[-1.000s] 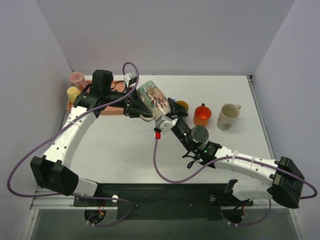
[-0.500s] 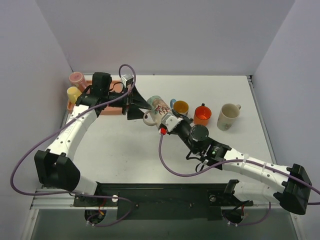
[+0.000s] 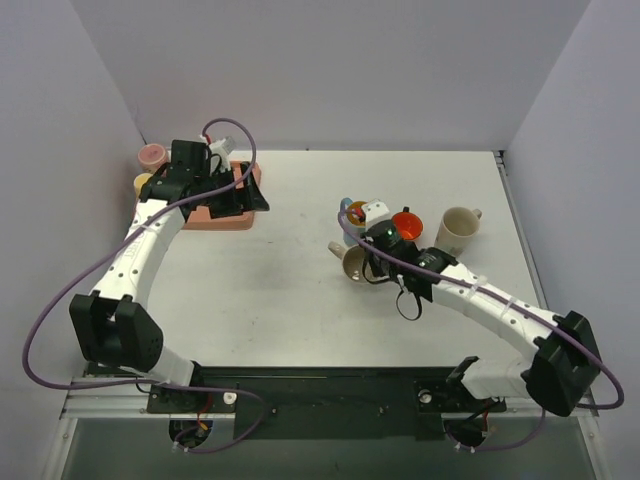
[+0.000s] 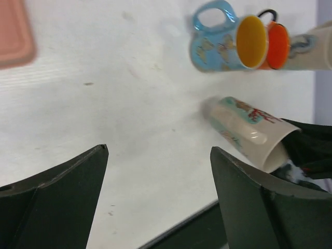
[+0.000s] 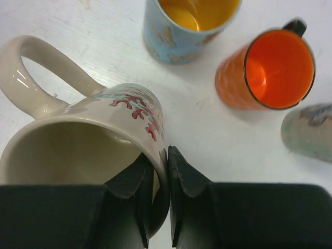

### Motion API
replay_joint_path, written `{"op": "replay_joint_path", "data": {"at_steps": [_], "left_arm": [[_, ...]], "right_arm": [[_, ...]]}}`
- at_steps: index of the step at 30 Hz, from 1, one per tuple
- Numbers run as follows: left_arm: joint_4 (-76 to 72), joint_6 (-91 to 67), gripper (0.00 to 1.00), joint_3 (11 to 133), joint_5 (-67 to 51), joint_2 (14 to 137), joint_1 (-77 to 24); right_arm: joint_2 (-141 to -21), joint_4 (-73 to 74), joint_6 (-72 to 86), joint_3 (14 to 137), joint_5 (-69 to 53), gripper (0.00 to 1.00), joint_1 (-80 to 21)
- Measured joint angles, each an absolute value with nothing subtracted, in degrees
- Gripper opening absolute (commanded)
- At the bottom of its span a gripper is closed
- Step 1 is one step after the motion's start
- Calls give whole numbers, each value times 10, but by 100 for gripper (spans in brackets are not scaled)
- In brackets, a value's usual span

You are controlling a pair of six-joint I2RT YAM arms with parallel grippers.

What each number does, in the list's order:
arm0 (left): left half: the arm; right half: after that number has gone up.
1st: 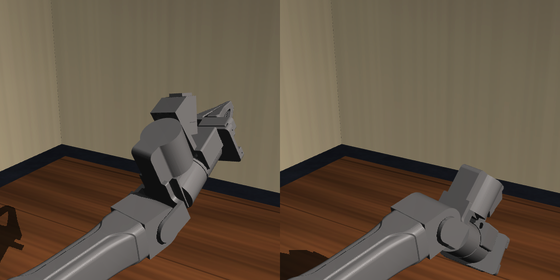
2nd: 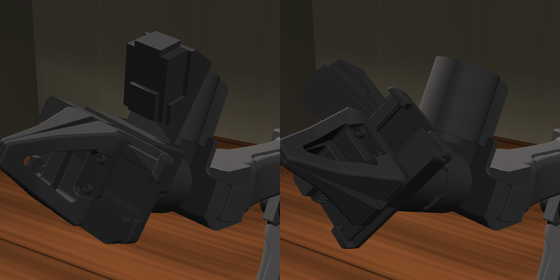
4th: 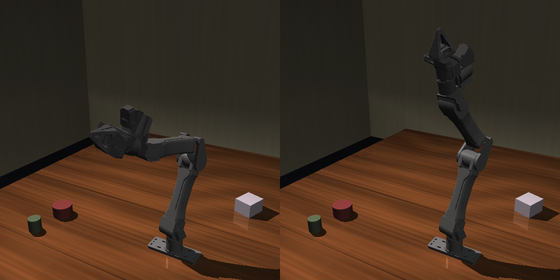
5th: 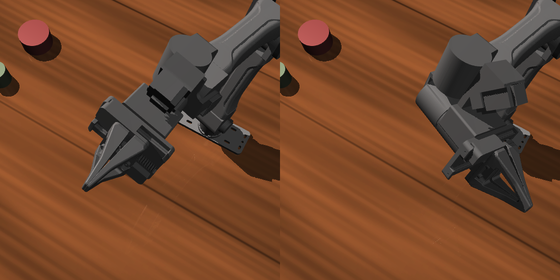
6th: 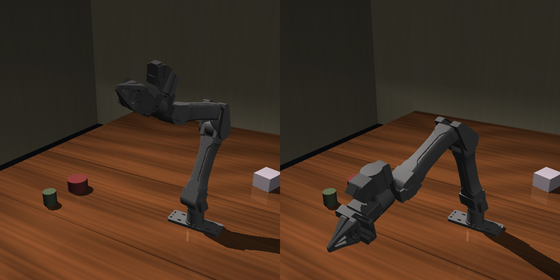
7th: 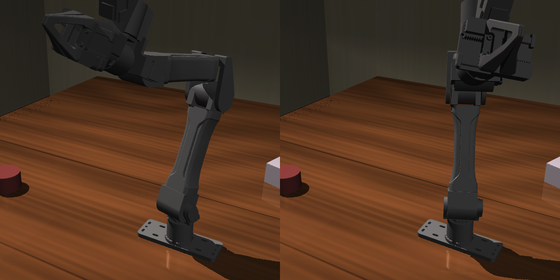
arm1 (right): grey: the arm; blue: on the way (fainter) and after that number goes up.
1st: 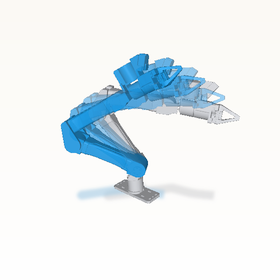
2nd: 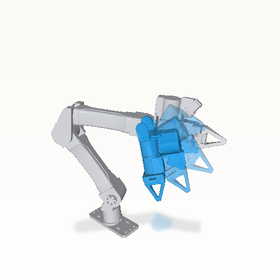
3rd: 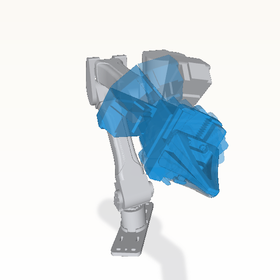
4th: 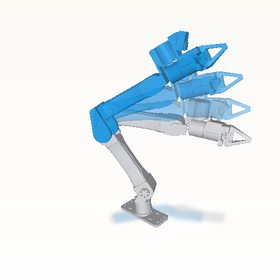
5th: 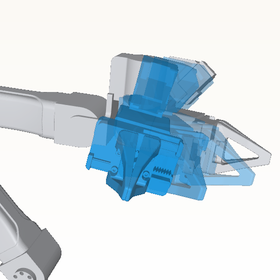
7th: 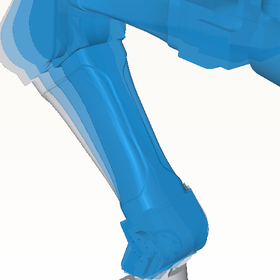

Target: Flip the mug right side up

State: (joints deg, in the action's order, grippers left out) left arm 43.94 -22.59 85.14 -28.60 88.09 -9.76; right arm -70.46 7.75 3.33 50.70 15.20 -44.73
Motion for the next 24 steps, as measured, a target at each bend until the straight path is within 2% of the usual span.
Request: {"op": "replay_joint_path", "data": {"at_steps": [5,10,13,14,15,16,17,20,24], "left_arm": [[425,-134,91,840,-146,835,-97],[417,-73,91,840,-75,819,-84],[408,-50,91,837,-49,820,-52],[404,-41,91,837,-41,822,-39],[400,-34,92,837,-31,824,-27],[394,-23,91,837,-20,828,-16],[390,-15,91,837,-12,832,-4],[373,6,92,837,21,853,27],[329,13,88,831,90,896,54]], "right_arm": [[-810,177,139,584,112,0,-399],[-893,208,181,656,67,0,-398],[-903,216,196,666,55,33,-397],[-906,221,201,671,53,40,-397],[-911,225,206,678,48,53,-397],[-915,230,210,687,45,58,-397],[-918,233,210,695,41,68,-397],[-917,248,210,714,36,84,-397],[-897,260,201,733,43,88,-402]]}}
